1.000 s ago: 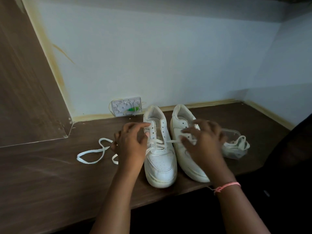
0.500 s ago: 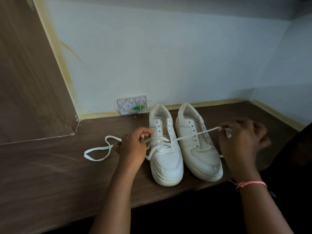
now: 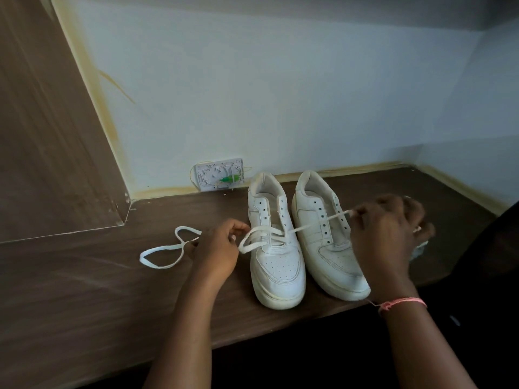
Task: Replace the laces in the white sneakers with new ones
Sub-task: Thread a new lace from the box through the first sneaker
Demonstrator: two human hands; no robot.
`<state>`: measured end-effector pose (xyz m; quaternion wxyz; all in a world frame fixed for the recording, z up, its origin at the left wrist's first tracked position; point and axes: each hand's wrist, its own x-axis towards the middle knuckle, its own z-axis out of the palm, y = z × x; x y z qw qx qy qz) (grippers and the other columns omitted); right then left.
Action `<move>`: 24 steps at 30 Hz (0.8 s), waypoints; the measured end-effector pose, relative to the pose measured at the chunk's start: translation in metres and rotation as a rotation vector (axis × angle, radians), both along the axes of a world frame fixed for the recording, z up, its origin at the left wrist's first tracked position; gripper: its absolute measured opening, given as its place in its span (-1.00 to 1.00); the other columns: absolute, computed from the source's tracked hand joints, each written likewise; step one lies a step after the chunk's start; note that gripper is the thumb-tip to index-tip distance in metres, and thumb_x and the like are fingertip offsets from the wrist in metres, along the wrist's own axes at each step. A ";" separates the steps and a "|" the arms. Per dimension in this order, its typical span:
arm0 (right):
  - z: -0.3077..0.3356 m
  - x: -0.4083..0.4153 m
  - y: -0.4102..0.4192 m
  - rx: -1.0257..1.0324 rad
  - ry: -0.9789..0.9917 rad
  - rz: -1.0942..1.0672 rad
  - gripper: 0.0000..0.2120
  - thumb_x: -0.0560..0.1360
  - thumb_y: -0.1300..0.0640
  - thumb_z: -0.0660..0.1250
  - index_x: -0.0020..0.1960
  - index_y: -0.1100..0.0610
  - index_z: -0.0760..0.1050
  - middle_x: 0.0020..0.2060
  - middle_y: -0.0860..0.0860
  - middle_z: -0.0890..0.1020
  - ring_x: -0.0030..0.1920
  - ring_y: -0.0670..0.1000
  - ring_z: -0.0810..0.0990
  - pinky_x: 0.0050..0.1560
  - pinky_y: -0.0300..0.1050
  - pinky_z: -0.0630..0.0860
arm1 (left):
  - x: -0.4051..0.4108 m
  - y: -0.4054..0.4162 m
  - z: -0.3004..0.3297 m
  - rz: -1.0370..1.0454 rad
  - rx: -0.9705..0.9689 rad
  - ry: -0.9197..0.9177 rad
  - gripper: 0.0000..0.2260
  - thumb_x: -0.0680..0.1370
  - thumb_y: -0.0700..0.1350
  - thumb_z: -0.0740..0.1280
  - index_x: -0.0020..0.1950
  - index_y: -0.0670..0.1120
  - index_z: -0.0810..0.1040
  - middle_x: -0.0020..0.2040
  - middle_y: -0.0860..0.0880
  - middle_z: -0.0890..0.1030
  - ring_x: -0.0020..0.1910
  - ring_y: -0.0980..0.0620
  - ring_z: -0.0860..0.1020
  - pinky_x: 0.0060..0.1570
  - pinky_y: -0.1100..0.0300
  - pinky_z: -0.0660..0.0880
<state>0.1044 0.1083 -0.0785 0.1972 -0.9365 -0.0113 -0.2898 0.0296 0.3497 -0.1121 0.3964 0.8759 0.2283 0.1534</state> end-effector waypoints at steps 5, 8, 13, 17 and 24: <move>-0.015 -0.016 0.038 -0.107 -0.026 0.252 -0.86 0.46 -0.01 0.41 0.01 -0.04 0.62 0.35 0.06 0.44 0.46 0.23 0.15 0.30 0.34 0.12 | -0.004 -0.004 0.004 -0.019 0.130 0.099 -0.76 0.63 -0.14 0.18 -0.04 0.21 0.49 -0.01 0.20 0.60 0.09 0.12 0.49 0.21 0.02 0.19; -0.029 -0.024 0.064 -0.141 0.037 0.355 -0.93 0.45 0.00 0.44 -0.11 -0.02 0.62 0.29 0.05 0.50 0.47 0.23 0.17 0.29 0.39 0.12 | -0.005 -0.007 0.009 -0.059 0.156 0.167 -0.83 0.65 0.09 0.14 0.00 0.11 0.49 -0.07 0.14 0.59 0.08 0.05 0.52 0.15 0.02 0.17; -0.031 -0.017 0.059 -0.066 0.060 0.337 -0.93 0.45 0.03 0.45 -0.09 0.00 0.61 0.29 0.05 0.48 0.49 0.17 0.10 0.33 0.35 0.05 | -0.003 -0.010 0.007 -0.142 0.095 0.130 -0.78 0.61 0.19 0.18 -0.20 0.17 0.37 -0.20 0.16 0.50 -0.10 0.11 0.48 0.16 -0.03 0.29; -0.024 -0.016 0.053 -0.103 0.015 0.301 -0.98 0.44 0.06 0.44 -0.13 -0.01 0.62 0.27 0.02 0.49 0.48 0.15 0.08 0.33 0.35 0.04 | -0.002 -0.008 0.009 -0.088 0.118 0.046 -0.83 0.59 0.10 0.26 -0.21 0.24 0.41 0.06 0.20 0.47 0.15 0.03 0.43 0.27 -0.12 0.28; -0.006 -0.001 0.007 -0.008 -0.026 0.011 -0.97 0.44 0.10 0.44 -0.12 0.01 0.64 0.31 0.06 0.45 0.51 0.22 0.04 0.37 0.44 -0.01 | 0.000 -0.008 0.009 0.078 0.152 0.058 -0.83 0.58 0.17 0.24 -0.12 0.14 0.50 0.13 0.13 0.47 0.29 -0.04 0.36 0.28 -0.07 0.17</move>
